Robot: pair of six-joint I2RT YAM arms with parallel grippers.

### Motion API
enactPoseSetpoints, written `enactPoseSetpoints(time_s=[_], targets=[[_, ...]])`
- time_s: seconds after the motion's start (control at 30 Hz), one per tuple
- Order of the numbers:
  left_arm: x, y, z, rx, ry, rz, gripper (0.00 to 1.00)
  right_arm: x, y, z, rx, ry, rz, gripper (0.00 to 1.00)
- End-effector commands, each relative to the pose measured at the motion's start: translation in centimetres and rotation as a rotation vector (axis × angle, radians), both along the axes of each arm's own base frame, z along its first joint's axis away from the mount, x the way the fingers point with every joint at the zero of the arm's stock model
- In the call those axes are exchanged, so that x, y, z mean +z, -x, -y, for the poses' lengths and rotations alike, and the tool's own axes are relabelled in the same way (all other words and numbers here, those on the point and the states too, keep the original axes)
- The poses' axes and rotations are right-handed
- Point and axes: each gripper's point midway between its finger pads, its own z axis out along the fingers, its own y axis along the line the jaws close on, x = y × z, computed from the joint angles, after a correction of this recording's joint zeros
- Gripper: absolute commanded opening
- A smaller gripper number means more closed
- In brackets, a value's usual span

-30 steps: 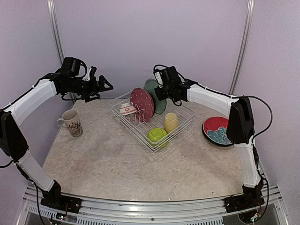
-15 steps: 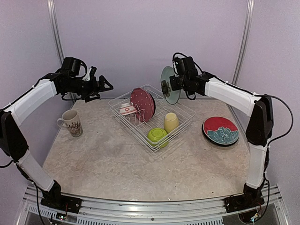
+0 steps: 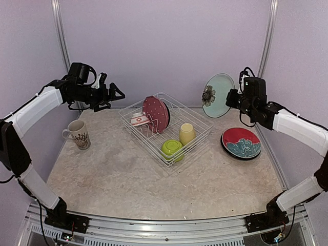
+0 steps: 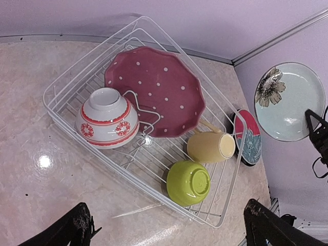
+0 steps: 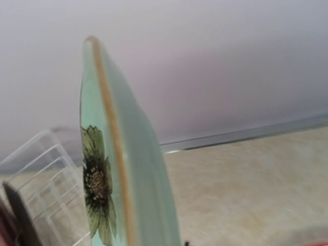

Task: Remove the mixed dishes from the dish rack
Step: Place the plate with another plate.

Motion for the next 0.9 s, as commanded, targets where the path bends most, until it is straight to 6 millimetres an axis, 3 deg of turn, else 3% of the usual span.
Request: enactPoseSetpoints(time_s=[0.0,0.13,0.3,0.5,0.73,0.87], targets=[[0.7,0.0,0.5,-0.021,-0.012,0.019,0.99,5.4,2.6,6.2,-0.147,-0.223,0.212,0.0],[0.9,0.3,0.9,-0.032,-0.012,0.022,0.99,2.2,4.2,11.3,-0.22,-0.247,0.159,0.0],[0.9,0.4,0.9,-0.028,-0.026,0.024,0.99,-1.6,5.2,14.5,-0.174,-0.283,0.057,0.0],[0.5,0.4,1.2,-0.035,-0.02,0.011,0.99,-6.4,6.1,16.7,-0.083,-0.423,-0.052,0.0],[-0.2,0.4,1.8,-0.048,-0.031,-0.003,0.99,-12.1,6.2,17.0,0.074,-0.639,-0.161,0.0],[-0.4,0.4,1.9,-0.049,-0.042,-0.004,0.99,-14.0,5.9,16.8,0.109,-0.677,-0.181,0.0]])
